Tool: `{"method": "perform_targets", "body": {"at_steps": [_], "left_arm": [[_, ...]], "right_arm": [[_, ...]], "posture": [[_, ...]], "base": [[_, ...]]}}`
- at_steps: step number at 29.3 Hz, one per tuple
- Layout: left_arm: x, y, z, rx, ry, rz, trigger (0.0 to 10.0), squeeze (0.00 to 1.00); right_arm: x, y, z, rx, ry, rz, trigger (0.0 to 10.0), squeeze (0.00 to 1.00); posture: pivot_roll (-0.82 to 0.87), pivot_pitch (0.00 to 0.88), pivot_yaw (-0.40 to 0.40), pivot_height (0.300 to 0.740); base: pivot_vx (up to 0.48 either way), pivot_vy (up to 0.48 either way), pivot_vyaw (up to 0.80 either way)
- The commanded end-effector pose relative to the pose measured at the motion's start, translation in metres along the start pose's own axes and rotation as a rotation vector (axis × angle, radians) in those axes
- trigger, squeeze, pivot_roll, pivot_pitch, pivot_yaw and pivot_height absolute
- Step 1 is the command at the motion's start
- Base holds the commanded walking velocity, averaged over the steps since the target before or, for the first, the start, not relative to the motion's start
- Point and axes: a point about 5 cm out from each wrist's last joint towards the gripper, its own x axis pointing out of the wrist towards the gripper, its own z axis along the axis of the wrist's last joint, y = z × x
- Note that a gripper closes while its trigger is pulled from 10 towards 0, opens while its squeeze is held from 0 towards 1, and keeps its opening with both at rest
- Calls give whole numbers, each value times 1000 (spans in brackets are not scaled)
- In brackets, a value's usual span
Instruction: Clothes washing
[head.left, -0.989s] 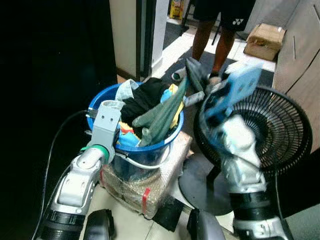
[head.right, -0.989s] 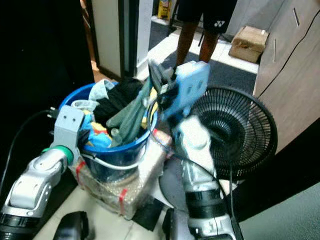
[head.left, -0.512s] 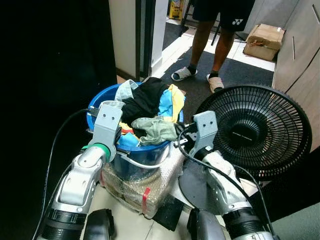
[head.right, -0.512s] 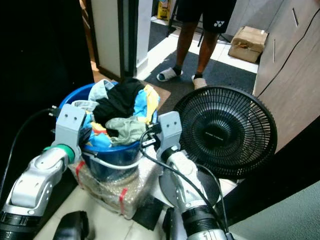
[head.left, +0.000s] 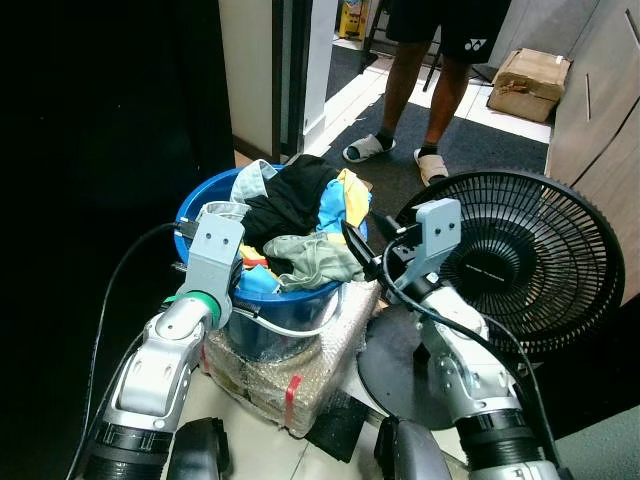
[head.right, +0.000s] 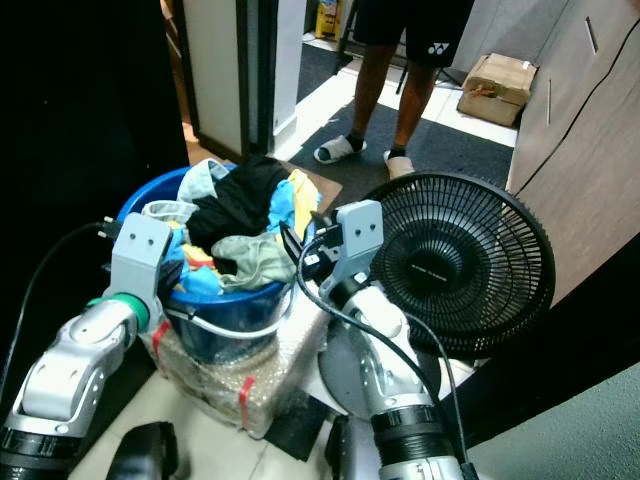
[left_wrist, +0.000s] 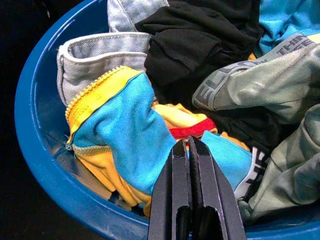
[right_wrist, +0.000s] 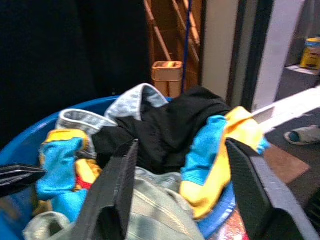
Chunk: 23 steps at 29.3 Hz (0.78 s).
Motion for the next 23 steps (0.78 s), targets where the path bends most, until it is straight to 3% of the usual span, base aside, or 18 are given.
{"method": "perform_targets", "body": {"at_steps": [1,4,5,7,12,23], "left_arm": [[1,-4,-3,10,10,-11,10000,0],[1,-4,-3,10,10,-11,10000,0],[1,-4,-3,10,11,-10,10000,0],[0,-3,-3,9,11,-7,10000,0],[-2,0,-5,6,13,9,10000,0],[-2,0,-5,2,14,14,10000,0]], "right_arm": [[-1,-6,-7,2,44,-35,10000,1000],[-1,-5,-19,-14,148,-7,10000,1000],[0,-3,-26,-8,206,26,10000,0],[4,2,-32,4,291,68,10000,0],[19,3,-13,-79,266,137,10000,0],[24,13,-16,-120,314,226,10000,0]], "posture": [[165,85,-25,526],[166,86,-26,526],[169,88,-27,526],[173,89,-31,526],[181,91,-42,526],[180,92,-49,526]], "base": [[0,0,0],[0,0,0],[0,0,0],[0,0,0],[0,0,0],[0,0,0]]}}
